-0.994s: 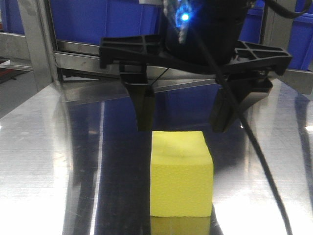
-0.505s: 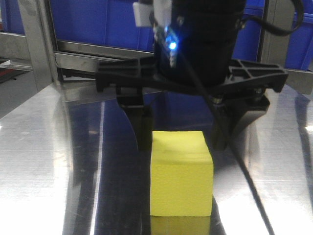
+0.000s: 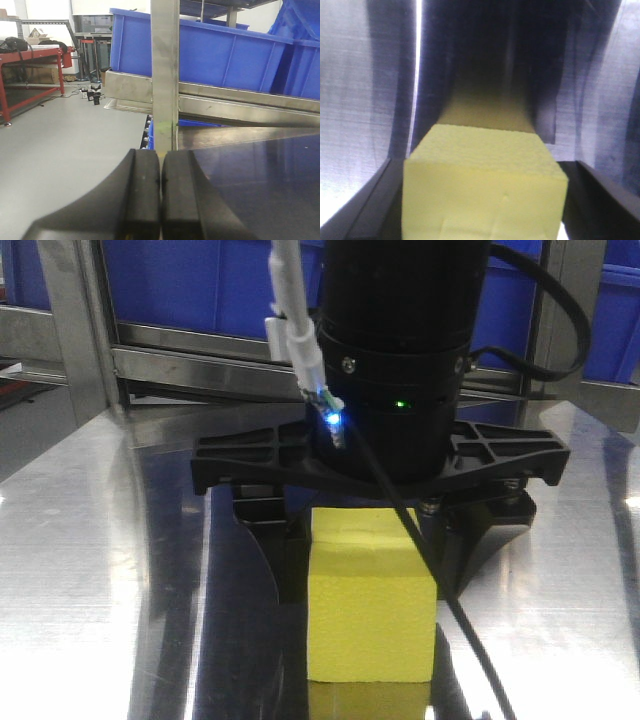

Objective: Place yellow foam block on left shelf second layer
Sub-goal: 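Close the right gripper on the block and lift it off the table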

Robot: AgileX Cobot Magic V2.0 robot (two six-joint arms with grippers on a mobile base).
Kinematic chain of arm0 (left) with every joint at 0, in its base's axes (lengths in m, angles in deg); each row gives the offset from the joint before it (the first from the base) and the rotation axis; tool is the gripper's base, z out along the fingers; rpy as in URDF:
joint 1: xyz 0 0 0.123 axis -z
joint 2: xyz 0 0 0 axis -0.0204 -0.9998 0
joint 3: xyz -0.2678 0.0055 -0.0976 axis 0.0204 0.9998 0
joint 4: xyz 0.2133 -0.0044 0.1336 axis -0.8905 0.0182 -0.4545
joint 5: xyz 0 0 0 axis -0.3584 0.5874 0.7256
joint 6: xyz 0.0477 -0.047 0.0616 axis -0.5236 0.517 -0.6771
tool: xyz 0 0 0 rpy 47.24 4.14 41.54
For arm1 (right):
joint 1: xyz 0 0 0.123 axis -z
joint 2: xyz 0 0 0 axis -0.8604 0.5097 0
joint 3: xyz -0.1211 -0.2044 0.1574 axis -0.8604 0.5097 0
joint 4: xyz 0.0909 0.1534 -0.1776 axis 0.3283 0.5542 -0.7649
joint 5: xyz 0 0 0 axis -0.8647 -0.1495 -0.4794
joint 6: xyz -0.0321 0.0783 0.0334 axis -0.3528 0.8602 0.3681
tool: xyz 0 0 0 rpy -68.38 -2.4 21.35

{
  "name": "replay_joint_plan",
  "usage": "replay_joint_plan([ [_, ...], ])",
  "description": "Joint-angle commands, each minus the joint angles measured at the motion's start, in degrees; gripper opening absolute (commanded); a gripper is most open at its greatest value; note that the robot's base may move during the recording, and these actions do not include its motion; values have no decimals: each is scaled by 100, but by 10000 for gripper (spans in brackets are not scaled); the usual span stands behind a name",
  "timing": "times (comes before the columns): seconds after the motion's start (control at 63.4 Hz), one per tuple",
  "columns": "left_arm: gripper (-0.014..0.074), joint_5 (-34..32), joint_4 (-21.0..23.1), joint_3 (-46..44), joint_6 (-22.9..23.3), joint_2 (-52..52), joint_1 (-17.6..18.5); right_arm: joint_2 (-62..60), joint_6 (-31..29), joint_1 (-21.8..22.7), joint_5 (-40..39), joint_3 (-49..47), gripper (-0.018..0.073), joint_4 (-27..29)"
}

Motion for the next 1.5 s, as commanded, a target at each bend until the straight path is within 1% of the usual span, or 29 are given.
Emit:
replay_joint_plan([
  [0.0,124,-462,32,153,19,121,32,-243,-3,2,-120,-105,632,-33],
  [0.284,124,-462,32,153,19,121,32,-243,-8,2,-72,-105,627,-28],
  [0.347,124,-462,32,153,19,121,32,-243,-8,2,-72,-105,604,-28],
  [0.473,124,-462,32,153,19,121,32,-243,-8,2,-77,-105,527,-28],
  [0.552,124,-462,32,153,19,121,32,-243,-8,2,-77,-105,508,-28],
  [0.852,124,-462,32,153,19,121,32,-299,-14,2,-77,-105,505,-35],
  [0.931,124,-462,32,153,19,121,32,-390,-133,20,-108,-105,505,-98],
  [1.026,124,-462,32,153,19,121,32,-561,-499,104,-216,-91,505,-161],
  [1.136,124,-462,32,153,19,121,32,-828,-1247,326,-631,128,505,-154],
  [1.231,124,-462,32,153,19,121,32,-1108,-1964,604,-963,484,505,-124],
  [1.404,124,-462,32,153,19,121,32,-1774,-2844,1264,-1219,1139,505,86],
  [1.483,124,-462,32,153,19,121,32,-2133,-3221,1651,-1383,1449,505,192],
])
